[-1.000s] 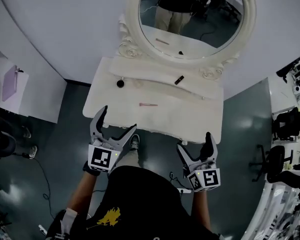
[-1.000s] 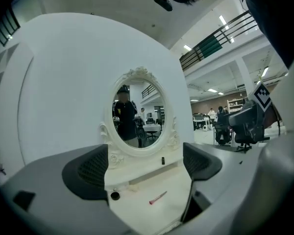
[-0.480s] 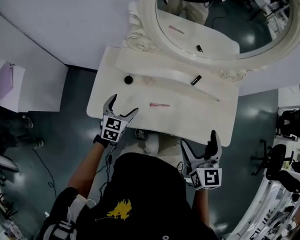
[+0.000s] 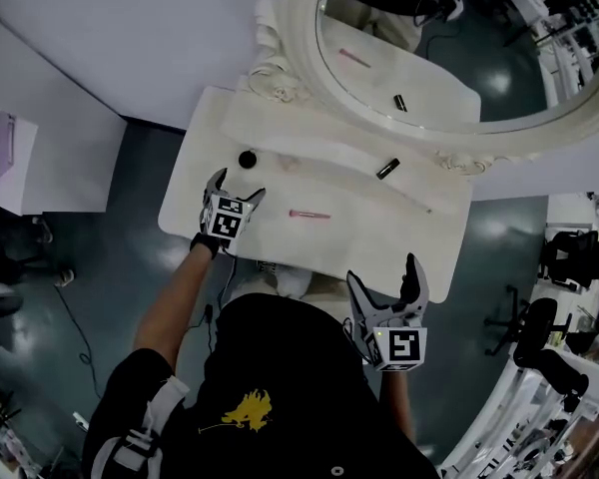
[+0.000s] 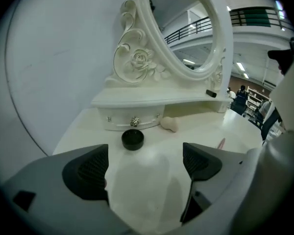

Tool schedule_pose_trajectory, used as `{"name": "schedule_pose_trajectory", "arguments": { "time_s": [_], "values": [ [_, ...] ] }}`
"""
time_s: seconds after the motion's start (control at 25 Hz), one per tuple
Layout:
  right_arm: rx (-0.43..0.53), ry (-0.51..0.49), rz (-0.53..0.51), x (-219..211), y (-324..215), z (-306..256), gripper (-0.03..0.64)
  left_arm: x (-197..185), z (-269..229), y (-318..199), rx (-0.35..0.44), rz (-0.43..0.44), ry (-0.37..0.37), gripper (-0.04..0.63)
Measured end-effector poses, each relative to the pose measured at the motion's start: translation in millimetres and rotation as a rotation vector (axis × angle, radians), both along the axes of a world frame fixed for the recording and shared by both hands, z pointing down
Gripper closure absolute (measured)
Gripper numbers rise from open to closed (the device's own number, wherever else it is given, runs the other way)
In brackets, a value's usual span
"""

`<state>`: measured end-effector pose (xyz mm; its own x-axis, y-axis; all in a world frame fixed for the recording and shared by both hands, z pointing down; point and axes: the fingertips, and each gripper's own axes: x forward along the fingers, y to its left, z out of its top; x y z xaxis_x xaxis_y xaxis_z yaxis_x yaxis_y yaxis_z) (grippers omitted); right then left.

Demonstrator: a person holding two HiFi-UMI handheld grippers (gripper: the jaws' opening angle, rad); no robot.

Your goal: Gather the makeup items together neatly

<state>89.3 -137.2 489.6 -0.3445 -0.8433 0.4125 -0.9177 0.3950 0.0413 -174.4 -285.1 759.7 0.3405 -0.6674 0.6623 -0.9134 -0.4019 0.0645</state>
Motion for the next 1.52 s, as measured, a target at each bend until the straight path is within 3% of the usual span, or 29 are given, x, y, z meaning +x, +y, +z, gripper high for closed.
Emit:
{"name": "schedule_pose_trajectory", "arguments": {
  "time_s": [0.12, 0.52, 1.04, 1.36, 1.44, 1.52],
  "values": [
    [-0.005, -0.003, 0.010, 6, -3, 0, 0.106, -2, 14, -13, -0.033, -0.011, 0.002, 0.118],
    [-0.027, -0.019, 0.057, 5, 6, 8, 0.112, 0, 42, -40, -0.051, 0.097, -0.074, 0.121],
    [-0.028, -0.103, 0.074, -7, 0, 16, 0.133, -2, 42, -43, -0.058, 0.152, -0.040, 0.127],
    [0.013, -0.074, -0.081, -55, -41, 26, 0.147, 4, 44, -42, -0.043, 0.176, -0.039, 0.194],
    [-0.003, -0.055, -0.131, -70, -44, 34, 0.147, 14, 43, -35, -0.047, 0.231, -0.052, 0.266],
    [-0.018, -0.037, -0.176, -81, -50, 41, 0.147, 23, 39, -29, -0.055, 0.273, -0.073, 0.393]
  ]
}}
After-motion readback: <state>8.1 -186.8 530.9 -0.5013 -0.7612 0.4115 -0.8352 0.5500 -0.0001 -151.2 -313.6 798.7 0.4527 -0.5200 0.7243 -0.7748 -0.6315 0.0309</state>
